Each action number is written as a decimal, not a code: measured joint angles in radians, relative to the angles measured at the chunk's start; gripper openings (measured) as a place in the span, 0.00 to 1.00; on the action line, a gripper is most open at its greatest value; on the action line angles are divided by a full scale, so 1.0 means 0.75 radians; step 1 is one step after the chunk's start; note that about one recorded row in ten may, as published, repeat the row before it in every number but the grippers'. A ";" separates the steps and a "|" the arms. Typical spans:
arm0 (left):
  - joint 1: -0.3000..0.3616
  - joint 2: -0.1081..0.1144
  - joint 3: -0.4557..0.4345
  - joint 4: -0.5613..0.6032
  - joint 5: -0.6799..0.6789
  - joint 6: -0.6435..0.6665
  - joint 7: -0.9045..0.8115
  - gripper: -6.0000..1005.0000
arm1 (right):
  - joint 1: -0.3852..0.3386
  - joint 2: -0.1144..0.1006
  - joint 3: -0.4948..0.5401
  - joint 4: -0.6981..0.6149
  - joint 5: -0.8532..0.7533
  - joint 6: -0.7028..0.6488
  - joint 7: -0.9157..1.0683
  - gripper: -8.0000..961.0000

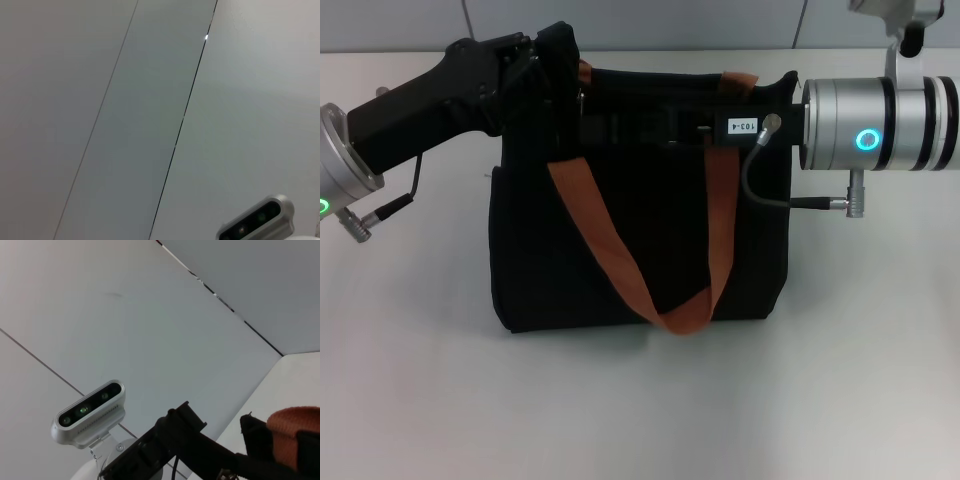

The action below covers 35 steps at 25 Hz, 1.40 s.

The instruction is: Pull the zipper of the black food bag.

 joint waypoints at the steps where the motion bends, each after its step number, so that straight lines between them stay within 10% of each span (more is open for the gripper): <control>1: -0.001 0.000 0.000 0.000 0.000 -0.001 0.000 0.03 | -0.004 0.000 0.000 -0.004 0.002 -0.002 0.000 0.22; 26: 0.001 0.002 0.000 -0.002 0.000 -0.002 -0.015 0.03 | -0.123 -0.003 0.002 -0.250 0.004 -0.098 -0.144 0.01; 35: 0.001 0.004 0.004 -0.002 0.000 0.012 -0.016 0.03 | -0.103 -0.004 -0.107 -0.268 0.003 -0.017 -0.304 0.38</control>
